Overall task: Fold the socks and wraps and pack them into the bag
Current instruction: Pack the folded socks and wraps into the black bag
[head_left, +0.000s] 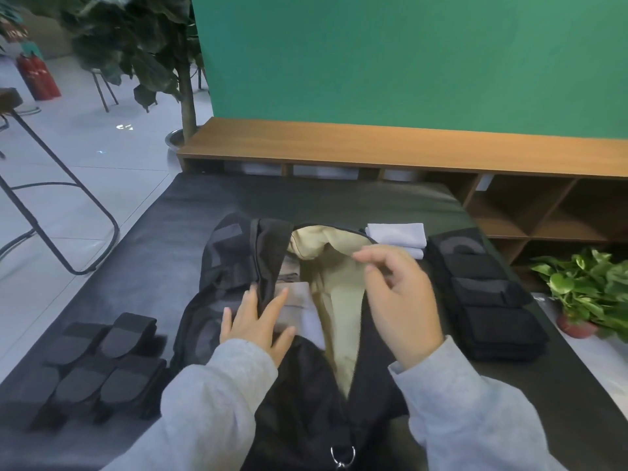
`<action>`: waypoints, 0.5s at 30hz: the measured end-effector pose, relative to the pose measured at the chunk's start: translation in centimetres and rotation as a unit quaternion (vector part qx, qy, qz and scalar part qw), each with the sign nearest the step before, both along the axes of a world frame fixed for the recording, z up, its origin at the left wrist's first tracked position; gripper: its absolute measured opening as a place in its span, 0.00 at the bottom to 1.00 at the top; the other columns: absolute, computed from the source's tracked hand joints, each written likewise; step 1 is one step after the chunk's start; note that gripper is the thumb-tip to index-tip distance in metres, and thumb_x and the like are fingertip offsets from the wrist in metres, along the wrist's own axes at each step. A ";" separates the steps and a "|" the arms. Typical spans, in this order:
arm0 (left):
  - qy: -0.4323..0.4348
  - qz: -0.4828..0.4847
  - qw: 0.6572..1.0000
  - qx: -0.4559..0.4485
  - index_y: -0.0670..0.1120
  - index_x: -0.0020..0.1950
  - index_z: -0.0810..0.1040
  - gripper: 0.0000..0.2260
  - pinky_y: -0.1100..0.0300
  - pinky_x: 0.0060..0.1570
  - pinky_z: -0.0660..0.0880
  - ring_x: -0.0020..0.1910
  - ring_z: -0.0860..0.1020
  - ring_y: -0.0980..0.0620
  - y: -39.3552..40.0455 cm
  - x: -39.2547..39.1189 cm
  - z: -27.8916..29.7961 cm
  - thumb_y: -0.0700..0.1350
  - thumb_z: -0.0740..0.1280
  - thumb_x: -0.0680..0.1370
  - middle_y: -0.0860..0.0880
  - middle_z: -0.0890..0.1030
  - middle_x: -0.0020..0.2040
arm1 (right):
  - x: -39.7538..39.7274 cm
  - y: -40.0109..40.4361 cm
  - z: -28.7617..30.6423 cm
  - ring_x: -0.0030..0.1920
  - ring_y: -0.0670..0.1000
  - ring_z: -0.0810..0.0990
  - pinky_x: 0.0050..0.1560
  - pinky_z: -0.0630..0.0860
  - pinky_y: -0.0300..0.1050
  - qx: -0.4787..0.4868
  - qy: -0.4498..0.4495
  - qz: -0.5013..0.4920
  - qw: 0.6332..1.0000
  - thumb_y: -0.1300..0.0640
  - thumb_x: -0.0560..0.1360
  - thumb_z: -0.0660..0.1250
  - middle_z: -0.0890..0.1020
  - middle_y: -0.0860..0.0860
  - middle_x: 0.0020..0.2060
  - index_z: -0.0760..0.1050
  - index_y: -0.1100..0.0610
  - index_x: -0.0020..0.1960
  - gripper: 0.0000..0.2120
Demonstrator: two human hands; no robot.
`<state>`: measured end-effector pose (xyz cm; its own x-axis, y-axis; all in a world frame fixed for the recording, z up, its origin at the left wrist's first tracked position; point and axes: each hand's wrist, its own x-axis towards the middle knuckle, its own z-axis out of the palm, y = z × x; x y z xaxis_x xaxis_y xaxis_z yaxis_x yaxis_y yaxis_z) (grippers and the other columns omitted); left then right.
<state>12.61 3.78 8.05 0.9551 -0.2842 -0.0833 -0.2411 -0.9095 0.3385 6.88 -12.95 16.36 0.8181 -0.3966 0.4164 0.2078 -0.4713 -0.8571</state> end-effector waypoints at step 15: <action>0.056 -0.058 0.990 0.117 0.56 0.75 0.39 0.24 0.55 0.72 0.40 0.75 0.38 0.50 0.4 1.8 -2.1 0.50 0.48 0.82 0.49 0.38 0.76 | 6.8 -8.9 -4.9 0.64 0.60 0.70 0.60 0.66 0.48 -0.038 0.435 -0.046 0.898 0.55 0.80 0.55 0.67 0.60 0.68 0.56 0.55 0.75 0.24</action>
<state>14.38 4.17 5.99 0.8982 -0.3515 -0.2638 -0.3209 -0.9347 0.1528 13.68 -21.83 11.45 0.8115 -0.4776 -0.3366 -0.5691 -0.5155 -0.6406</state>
